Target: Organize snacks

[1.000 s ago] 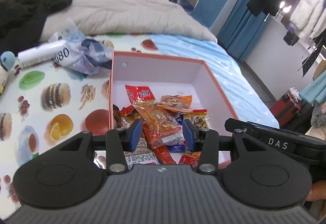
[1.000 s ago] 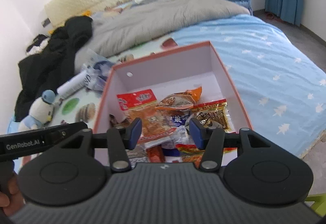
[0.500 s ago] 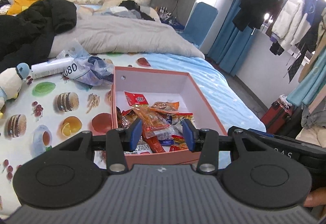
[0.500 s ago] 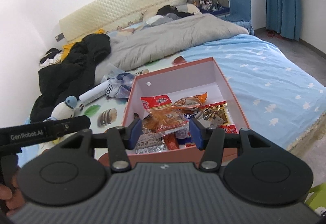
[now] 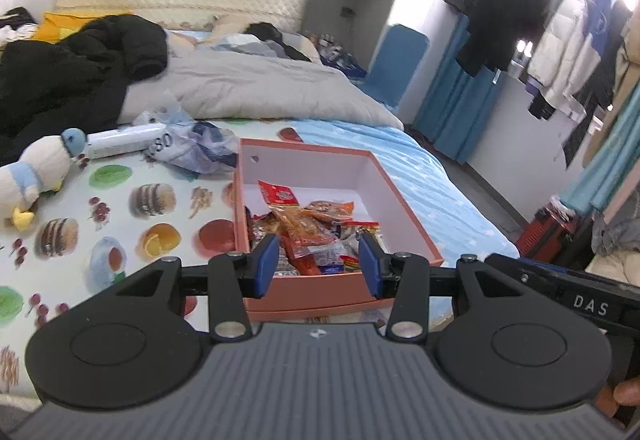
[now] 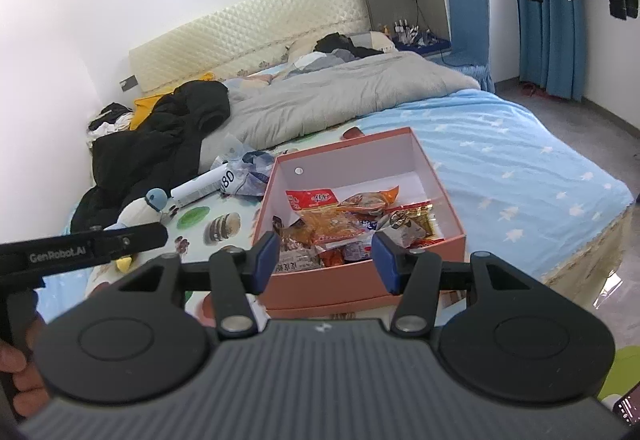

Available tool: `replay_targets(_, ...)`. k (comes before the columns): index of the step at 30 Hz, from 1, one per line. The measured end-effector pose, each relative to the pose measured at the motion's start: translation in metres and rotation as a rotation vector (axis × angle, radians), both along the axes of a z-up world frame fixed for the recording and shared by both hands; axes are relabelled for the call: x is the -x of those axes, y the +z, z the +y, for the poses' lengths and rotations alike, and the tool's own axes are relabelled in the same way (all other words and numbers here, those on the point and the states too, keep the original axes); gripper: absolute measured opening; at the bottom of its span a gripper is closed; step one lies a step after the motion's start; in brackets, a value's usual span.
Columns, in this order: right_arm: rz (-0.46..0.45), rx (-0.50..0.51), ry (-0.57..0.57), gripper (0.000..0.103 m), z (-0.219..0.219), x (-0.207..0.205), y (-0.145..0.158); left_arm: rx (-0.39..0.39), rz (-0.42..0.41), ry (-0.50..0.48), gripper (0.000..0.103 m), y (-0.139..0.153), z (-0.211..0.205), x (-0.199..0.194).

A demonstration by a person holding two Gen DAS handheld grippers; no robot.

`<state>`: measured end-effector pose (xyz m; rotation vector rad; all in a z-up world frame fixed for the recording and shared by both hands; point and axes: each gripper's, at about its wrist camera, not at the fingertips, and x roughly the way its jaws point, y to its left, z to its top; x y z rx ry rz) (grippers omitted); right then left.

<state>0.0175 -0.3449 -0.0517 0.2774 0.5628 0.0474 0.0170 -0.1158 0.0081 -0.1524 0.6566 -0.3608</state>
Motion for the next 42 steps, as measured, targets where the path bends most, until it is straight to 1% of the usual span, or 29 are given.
replay_targets(3,-0.011,0.004,0.000,0.057,0.002,0.008,-0.001,-0.005,-0.014,0.003,0.050,0.001,0.001,0.010)
replay_targets(5,-0.018,0.006,-0.010,0.057,0.002,0.012,-0.003,-0.020,-0.023,0.005,0.050,0.002,0.002,0.015)
replay_targets(9,-0.021,0.012,-0.011,0.057,0.003,0.015,-0.005,-0.018,-0.026,0.000,0.050,0.002,0.005,0.024)
replay_targets(11,-0.024,0.024,-0.012,0.057,0.005,0.016,-0.006,-0.025,-0.029,0.004,0.052,0.001,0.007,0.028)
replay_targets(12,-0.026,0.028,-0.011,0.057,0.005,0.018,-0.006,-0.020,-0.028,0.006,0.058,0.001,0.008,0.028)
replay_targets(13,-0.028,0.030,-0.007,0.057,0.006,0.019,-0.006,-0.019,-0.024,0.005,0.065,0.001,0.009,0.028)
replay_targets(14,-0.034,0.036,0.007,0.057,0.008,0.019,-0.006,-0.024,-0.018,0.005,0.070,0.001,0.009,0.028)
replay_targets(16,-0.048,0.067,0.011,0.057,0.012,0.021,-0.003,-0.033,-0.022,0.021,0.083,0.001,0.010,0.030)
replay_targets(17,-0.053,0.077,0.005,0.057,0.015,0.022,-0.002,-0.034,-0.028,0.024,0.086,0.003,0.010,0.030)
replay_targets(18,-0.056,0.079,0.003,0.060,0.015,0.022,-0.001,-0.034,-0.033,0.021,0.092,0.004,0.011,0.031)
replay_targets(19,-0.056,0.072,0.003,0.066,0.014,0.022,0.000,-0.035,-0.037,0.017,0.094,0.005,0.012,0.032)
replay_targets(20,-0.057,0.066,-0.003,0.083,0.014,0.021,0.000,-0.036,-0.041,0.015,0.096,0.006,0.012,0.032)
replay_targets(21,-0.062,0.066,-0.012,0.094,0.013,0.021,0.000,-0.039,-0.049,0.009,0.097,0.007,0.013,0.034)
replay_targets(22,-0.068,0.072,-0.019,0.096,0.014,0.022,0.000,-0.046,-0.056,0.007,0.098,0.008,0.013,0.034)
replay_targets(23,-0.073,0.086,-0.023,0.102,0.015,0.022,0.001,-0.055,-0.060,0.012,0.098,0.010,0.013,0.034)
replay_targets(26,-0.089,0.106,-0.026,0.103,0.015,0.023,0.003,-0.061,-0.070,0.037,0.100,0.014,0.017,0.034)
replay_targets(30,-0.105,0.096,-0.030,0.103,0.013,0.024,0.007,-0.034,-0.065,0.055,0.103,0.017,0.022,0.034)
replay_targets(36,-0.110,0.094,-0.038,0.103,0.013,0.029,0.007,-0.063,-0.075,0.053,0.103,0.021,0.019,0.040)
replay_targets(38,-0.106,0.076,-0.046,0.103,0.012,0.030,0.006,-0.055,-0.068,0.065,0.103,0.020,0.020,0.038)
replay_targets(40,-0.110,0.044,-0.029,0.103,0.010,0.030,0.005,-0.063,-0.065,0.074,0.103,0.019,0.019,0.036)
replay_targets(42,-0.109,0.046,-0.027,0.103,0.009,0.029,0.004,-0.073,-0.063,0.078,0.103,0.019,0.016,0.035)
